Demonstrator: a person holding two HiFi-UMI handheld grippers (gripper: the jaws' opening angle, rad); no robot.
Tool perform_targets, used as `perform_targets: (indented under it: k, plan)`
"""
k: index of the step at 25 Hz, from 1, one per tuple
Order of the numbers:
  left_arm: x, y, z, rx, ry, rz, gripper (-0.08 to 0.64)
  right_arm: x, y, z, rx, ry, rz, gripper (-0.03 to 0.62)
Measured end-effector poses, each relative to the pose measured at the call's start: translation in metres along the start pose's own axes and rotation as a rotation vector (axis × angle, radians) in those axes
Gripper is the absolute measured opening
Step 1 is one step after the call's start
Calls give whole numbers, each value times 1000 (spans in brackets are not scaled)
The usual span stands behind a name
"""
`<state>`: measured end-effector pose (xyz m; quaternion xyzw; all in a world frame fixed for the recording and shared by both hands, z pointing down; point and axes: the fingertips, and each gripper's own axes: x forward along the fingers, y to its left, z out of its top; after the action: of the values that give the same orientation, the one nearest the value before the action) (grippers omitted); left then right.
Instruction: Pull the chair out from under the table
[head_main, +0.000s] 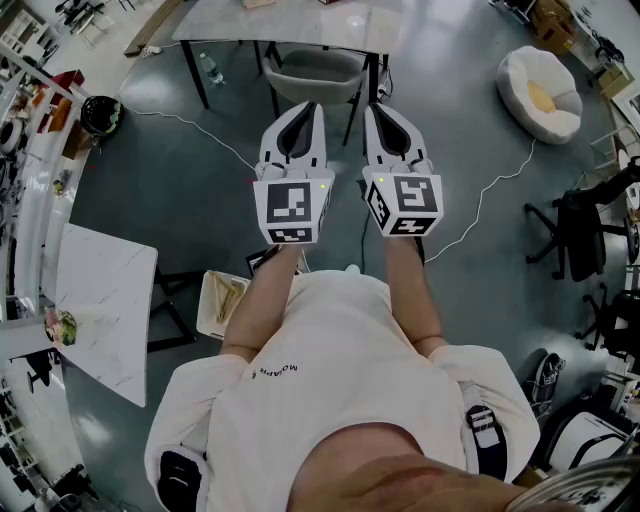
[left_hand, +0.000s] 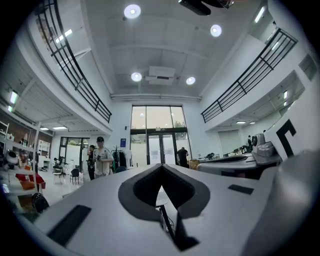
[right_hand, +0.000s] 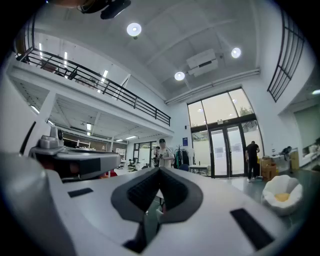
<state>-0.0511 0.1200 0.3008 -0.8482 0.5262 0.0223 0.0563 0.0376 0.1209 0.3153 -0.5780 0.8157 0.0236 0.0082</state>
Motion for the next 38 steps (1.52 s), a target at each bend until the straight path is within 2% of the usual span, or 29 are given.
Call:
perform_targets:
  k: [12, 22, 30, 38]
  plan:
    - [15, -16, -1, 19, 0, 26, 2, 0, -23, -3, 19, -13, 17, 12]
    - [29, -32, -16, 54, 32, 95, 2, 2, -56, -15, 44, -12, 57, 12]
    - [62, 6, -42, 50, 65, 101, 2, 55, -50, -33, 53, 16, 78, 12]
    - [137, 79, -52, 61, 57, 51, 2, 160, -55, -28, 55, -3, 25, 12]
